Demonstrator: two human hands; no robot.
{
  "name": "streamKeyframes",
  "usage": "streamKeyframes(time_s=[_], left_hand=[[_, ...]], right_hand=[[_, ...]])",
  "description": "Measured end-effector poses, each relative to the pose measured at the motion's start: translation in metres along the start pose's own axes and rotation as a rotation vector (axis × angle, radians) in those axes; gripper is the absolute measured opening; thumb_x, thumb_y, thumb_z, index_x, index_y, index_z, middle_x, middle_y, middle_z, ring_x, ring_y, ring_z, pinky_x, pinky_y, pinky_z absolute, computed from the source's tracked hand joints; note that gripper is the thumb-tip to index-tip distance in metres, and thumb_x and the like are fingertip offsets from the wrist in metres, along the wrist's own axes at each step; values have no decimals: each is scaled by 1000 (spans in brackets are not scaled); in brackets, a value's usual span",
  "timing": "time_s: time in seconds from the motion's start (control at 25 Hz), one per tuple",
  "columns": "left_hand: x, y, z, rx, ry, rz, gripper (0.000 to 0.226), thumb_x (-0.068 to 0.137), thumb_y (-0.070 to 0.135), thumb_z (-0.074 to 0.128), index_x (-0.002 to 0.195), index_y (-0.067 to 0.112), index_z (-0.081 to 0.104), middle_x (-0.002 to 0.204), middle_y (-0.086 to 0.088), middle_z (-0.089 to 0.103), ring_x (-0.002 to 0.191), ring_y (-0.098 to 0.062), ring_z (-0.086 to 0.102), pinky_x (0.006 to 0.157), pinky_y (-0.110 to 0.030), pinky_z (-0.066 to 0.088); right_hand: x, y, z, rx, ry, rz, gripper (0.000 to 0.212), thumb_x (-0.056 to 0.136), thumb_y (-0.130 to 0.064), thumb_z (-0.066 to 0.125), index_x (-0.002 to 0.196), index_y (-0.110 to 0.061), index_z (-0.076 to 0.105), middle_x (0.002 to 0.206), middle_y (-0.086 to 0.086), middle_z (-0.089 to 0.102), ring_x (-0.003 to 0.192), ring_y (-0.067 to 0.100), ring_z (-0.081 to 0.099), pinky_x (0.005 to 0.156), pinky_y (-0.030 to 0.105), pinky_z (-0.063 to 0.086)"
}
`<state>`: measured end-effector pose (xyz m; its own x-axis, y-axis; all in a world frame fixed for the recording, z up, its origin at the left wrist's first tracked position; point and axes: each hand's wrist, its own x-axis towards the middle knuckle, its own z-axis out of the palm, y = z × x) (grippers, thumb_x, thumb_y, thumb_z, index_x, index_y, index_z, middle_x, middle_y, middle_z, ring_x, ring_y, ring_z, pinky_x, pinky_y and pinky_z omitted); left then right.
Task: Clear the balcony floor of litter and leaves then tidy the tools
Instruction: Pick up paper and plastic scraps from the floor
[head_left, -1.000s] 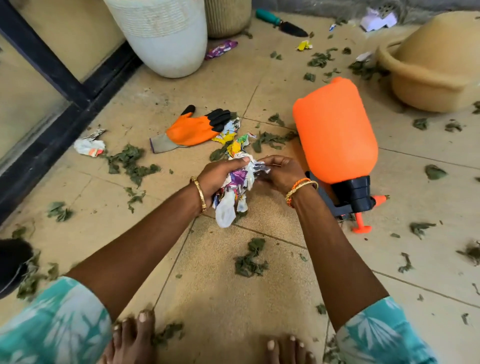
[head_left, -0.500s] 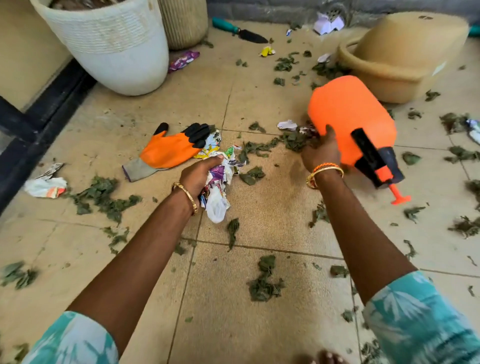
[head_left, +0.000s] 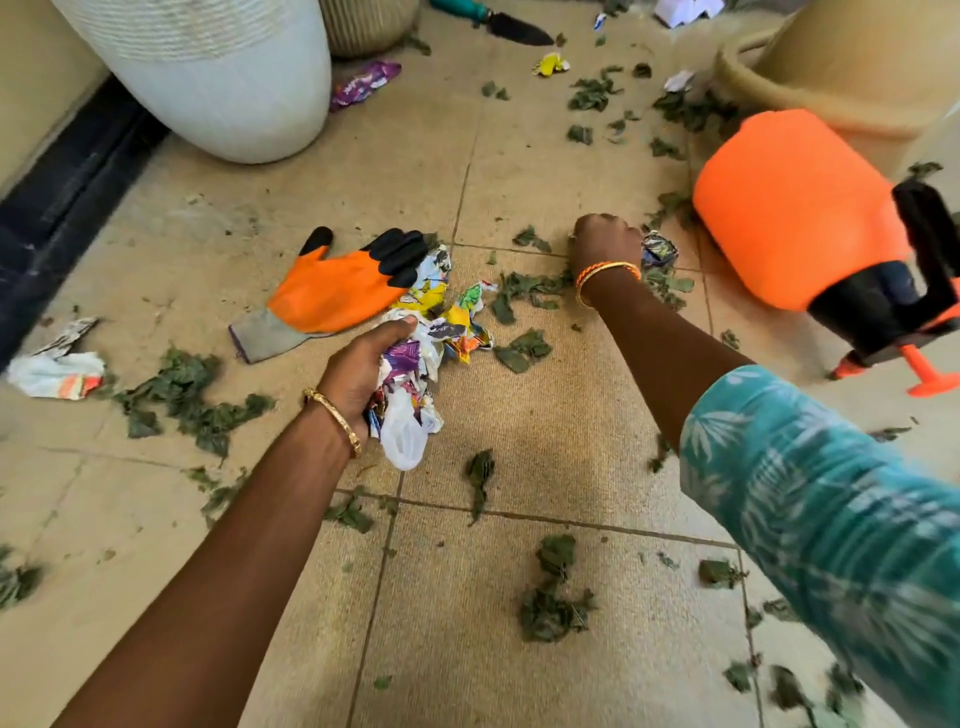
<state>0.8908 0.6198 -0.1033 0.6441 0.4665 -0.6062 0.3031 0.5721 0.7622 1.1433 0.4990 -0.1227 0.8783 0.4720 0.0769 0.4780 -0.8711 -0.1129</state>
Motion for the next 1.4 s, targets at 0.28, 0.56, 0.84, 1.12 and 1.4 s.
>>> streamKeyframes(time_s=[0.28, 0.56, 0.84, 1.12, 1.4], left_hand=[[-11, 7, 22, -1, -103, 30, 18, 88, 24, 59, 98, 14, 70, 89, -5, 74, 74, -21, 69, 78, -35, 55], [-33, 14, 64, 184, -370, -4, 20, 92, 18, 51, 99, 12, 68, 83, -3, 75, 69, -15, 71, 65, -24, 56], [-34, 4, 71, 202, -185, -81, 20, 90, 26, 58, 96, 11, 69, 78, -4, 73, 65, -18, 68, 69, -26, 54], [-39, 5, 61, 160, -154, -60, 20, 89, 27, 60, 98, 12, 69, 80, -5, 73, 61, -19, 67, 63, -25, 55], [-32, 4, 56, 102, -147, -65, 20, 89, 27, 59, 95, 10, 67, 75, -4, 71, 59, -18, 65, 62, -27, 54]], right_hand=[[-34, -1, -16, 494, 264, 57, 19, 88, -8, 56, 102, -6, 69, 104, 16, 62, 95, 27, 56, 80, 35, 48], [-117, -9, -47, 1292, -346, 59, 11, 76, -2, 72, 75, -10, 64, 65, -5, 67, 55, 1, 61, 56, 17, 52], [-103, 20, -37, 900, -206, 174, 23, 88, -4, 53, 109, -4, 64, 111, 14, 65, 102, 24, 60, 88, 32, 47], [-70, 62, -55, 872, 121, 387, 45, 83, -2, 49, 127, -5, 51, 126, 13, 59, 117, 28, 53, 96, 31, 40], [-21, 67, -48, 351, -149, 293, 39, 91, -11, 55, 127, 2, 48, 130, 22, 52, 121, 35, 49, 100, 37, 41]])
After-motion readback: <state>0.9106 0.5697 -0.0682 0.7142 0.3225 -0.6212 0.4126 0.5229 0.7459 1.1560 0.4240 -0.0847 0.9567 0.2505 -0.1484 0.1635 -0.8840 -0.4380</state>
